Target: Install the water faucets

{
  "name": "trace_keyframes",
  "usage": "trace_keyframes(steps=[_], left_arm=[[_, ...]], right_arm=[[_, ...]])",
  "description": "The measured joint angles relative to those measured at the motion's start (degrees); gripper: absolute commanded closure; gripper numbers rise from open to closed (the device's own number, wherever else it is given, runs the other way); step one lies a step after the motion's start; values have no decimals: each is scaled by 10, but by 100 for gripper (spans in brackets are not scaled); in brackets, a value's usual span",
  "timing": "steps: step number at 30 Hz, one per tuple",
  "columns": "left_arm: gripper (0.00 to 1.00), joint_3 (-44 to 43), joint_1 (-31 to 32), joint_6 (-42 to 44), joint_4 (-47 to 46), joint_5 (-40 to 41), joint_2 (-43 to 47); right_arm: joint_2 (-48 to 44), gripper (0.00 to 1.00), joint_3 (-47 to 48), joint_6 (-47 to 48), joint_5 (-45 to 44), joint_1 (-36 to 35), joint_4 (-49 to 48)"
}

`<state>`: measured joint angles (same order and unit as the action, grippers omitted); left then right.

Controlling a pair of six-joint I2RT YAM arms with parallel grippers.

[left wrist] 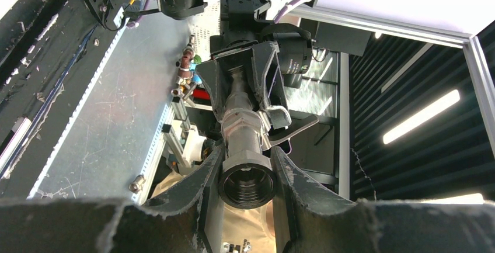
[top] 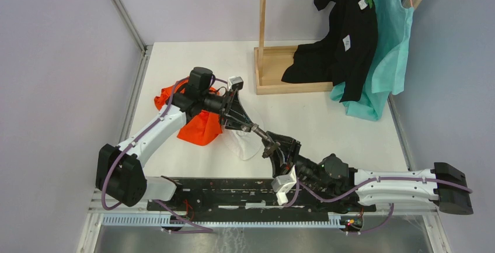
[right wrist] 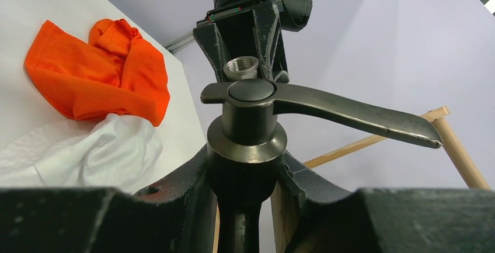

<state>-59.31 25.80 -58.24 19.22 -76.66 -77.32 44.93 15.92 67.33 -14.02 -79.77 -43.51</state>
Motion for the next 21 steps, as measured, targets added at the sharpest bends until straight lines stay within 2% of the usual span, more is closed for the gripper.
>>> trace_keyframes(steps=[21], left_arm=[[97,0,11,5,0,-3,0]], right_arm=[[11,99,-11,-24,-1,0,-45]])
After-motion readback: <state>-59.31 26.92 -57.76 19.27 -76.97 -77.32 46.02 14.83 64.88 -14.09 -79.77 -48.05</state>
